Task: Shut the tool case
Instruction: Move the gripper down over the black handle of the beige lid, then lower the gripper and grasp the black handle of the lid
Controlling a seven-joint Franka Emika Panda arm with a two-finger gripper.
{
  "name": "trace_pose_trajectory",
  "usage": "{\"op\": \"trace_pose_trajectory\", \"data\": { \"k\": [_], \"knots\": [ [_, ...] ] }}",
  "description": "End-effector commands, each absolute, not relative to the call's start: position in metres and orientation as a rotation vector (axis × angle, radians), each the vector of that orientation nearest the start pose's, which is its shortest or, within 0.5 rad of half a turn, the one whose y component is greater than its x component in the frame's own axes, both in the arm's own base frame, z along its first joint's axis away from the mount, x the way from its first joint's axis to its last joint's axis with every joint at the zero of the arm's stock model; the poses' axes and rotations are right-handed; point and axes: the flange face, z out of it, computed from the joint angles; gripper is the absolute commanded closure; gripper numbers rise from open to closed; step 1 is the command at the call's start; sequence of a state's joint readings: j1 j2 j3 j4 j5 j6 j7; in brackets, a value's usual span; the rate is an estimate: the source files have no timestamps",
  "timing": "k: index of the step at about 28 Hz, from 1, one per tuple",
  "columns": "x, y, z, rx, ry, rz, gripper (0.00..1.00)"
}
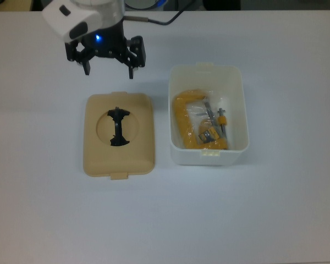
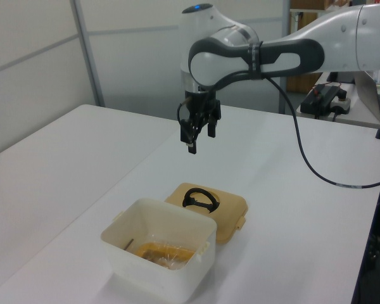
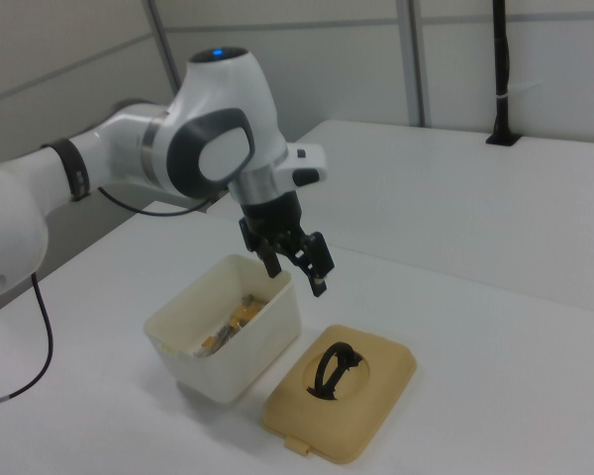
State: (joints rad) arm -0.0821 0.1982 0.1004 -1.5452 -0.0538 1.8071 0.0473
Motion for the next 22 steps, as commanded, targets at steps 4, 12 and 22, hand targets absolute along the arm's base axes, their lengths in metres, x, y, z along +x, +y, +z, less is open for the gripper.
{"op": "trace_pose_trajectory", "data": {
  "k": [4,12,22],
  "knots": [
    [0.628,0.003,0.488,-3.217,-0.184,-0.155,0.0],
    [0.636,0.001,0.454,-3.212,-0.188,-0.081,0.0],
    [0.639,0.003,0.423,-3.194,-0.154,-0.026,0.0]
  ]
}}
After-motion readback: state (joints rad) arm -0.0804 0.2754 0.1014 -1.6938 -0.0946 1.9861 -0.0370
